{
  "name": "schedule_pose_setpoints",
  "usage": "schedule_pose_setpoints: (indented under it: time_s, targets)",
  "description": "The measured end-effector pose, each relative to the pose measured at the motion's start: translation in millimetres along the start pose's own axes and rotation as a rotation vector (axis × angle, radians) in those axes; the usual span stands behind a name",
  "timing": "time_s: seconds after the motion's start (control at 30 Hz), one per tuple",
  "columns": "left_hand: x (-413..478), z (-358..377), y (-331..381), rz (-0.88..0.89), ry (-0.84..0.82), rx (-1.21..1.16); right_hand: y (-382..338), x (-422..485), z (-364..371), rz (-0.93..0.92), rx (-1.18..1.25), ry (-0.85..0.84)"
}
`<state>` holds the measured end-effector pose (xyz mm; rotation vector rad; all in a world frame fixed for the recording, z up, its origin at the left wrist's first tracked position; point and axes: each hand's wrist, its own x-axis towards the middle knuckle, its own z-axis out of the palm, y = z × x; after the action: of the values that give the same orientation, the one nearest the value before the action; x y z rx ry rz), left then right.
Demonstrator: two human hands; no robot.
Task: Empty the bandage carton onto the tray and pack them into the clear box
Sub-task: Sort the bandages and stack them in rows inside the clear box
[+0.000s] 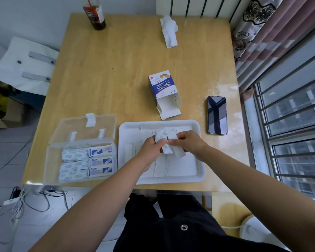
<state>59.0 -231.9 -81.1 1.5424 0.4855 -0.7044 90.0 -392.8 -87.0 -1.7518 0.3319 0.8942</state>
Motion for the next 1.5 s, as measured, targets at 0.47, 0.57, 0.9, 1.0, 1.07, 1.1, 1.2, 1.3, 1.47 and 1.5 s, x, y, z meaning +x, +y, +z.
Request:
schedule_pose_setpoints:
  time_s: [0.47, 0.57, 0.9, 1.0, 1.07, 1.1, 1.2, 1.3, 1.47, 1.5]
  targets:
    - [-29, -17, -8, -0.195, 0.029, -0.545, -22, -17, 58, -0.057, 0.028, -0.015]
    - [-35, -21, -9, -0.207, 0.051, -0.598, -24, -22, 64, -0.071, 0.029, -0.021]
    - [-34, -29, -15, -0.206, 0.132, -0.443, -25, -26, 71, -0.218, -0.319, 0.323]
    - [-28, -31, -17, -0.219, 0.122, -0.424, -28, -29, 78, -0.264, -0.43, 0.264]
    - [-32, -30, -15, -0.174, 0.113, -0.442, -27, -30, 84, -0.266, -0.385, 0.155]
    - [-35, -28, -12, -0.16, 0.101, -0.467, -27, -31, 86, -0.254, -0.301, 0.099]
    - [-37, -26, -10, -0.165, 0.088, -0.504, -30, -35, 83, -0.213, -0.07, -0.057]
    - [-34, -27, -12, -0.174, 0.09, -0.565, -31, -38, 76, -0.205, -0.035, -0.122]
    - [-35, -21, -11, -0.172, 0.077, -0.532, -23, -30, 75, -0.22, -0.101, 0.076]
    - [-33, -22, -12, -0.169, 0.075, -0.507, -23, -29, 75, -0.223, -0.12, 0.127]
